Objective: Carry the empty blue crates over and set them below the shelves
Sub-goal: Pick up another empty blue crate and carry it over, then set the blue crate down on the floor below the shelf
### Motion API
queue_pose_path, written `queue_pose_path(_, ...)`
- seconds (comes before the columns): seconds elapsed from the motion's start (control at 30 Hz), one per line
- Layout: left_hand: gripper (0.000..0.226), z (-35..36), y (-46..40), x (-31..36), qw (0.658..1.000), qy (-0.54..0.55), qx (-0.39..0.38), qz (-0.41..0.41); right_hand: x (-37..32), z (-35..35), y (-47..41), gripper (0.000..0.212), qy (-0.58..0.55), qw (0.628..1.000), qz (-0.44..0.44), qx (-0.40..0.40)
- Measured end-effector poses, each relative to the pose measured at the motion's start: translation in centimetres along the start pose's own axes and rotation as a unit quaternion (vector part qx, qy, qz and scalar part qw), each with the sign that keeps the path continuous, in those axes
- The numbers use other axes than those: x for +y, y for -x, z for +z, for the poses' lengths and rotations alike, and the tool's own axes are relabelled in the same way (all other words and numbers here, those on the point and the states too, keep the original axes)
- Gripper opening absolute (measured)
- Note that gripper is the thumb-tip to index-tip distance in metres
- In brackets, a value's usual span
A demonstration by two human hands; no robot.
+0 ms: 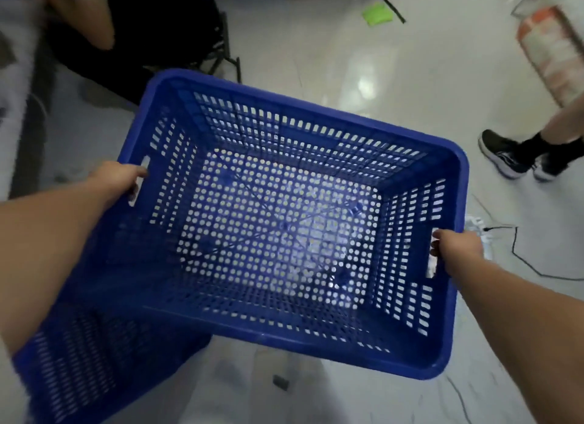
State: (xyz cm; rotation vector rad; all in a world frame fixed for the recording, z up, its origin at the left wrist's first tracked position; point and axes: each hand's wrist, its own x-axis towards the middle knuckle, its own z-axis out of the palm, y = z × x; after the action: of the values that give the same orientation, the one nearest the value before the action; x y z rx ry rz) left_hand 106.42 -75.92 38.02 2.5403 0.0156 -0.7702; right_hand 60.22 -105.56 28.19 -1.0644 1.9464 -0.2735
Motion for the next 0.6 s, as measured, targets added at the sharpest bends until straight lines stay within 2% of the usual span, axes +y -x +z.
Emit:
queue_pose_path(0.03,0.018,-2.0,1.8,-0.4,0.999,0.041,-0.008,0.003,-2.1,-1.0,1.7,0.036,0.01,0.999,-0.033,-0.01)
queue_pose_path(0.1,0.027,-6.2,4.8,-2.1,0.994,0.105,-0.011,0.006,-5.8,-2.5,5.0,0.028,0.032,0.995,-0.093,-0.028)
queue_pose_path(0.2,0.037,-12.0,9.6,-6.7,0.984,0.174,0.025,0.007,-10.2,-3.2,10.1,0.029,0.068,0.98,-0.176,-0.057)
queue_pose_path(0.27,0.036,-15.8,13.0,-10.0,0.973,0.218,0.069,-0.005,-12.6,-2.8,14.3,0.025,0.095,0.966,-0.225,-0.088)
queue_pose_path(0.33,0.037,-19.4,16.2,-14.0,0.962,0.244,0.118,-0.019,-14.7,-1.7,18.8,0.02,0.113,0.946,-0.277,-0.125)
queue_pose_path(0.5,0.044,-26.7,23.9,-26.1,0.93,0.311,0.182,-0.07,-17.9,2.6,30.7,0.036,0.145,0.885,-0.394,-0.2)
queue_pose_path(0.6,0.042,-29.0,29.6,-34.5,0.902,0.359,0.222,-0.096,-17.9,4.9,39.9,0.031,0.151,0.846,-0.453,-0.239)
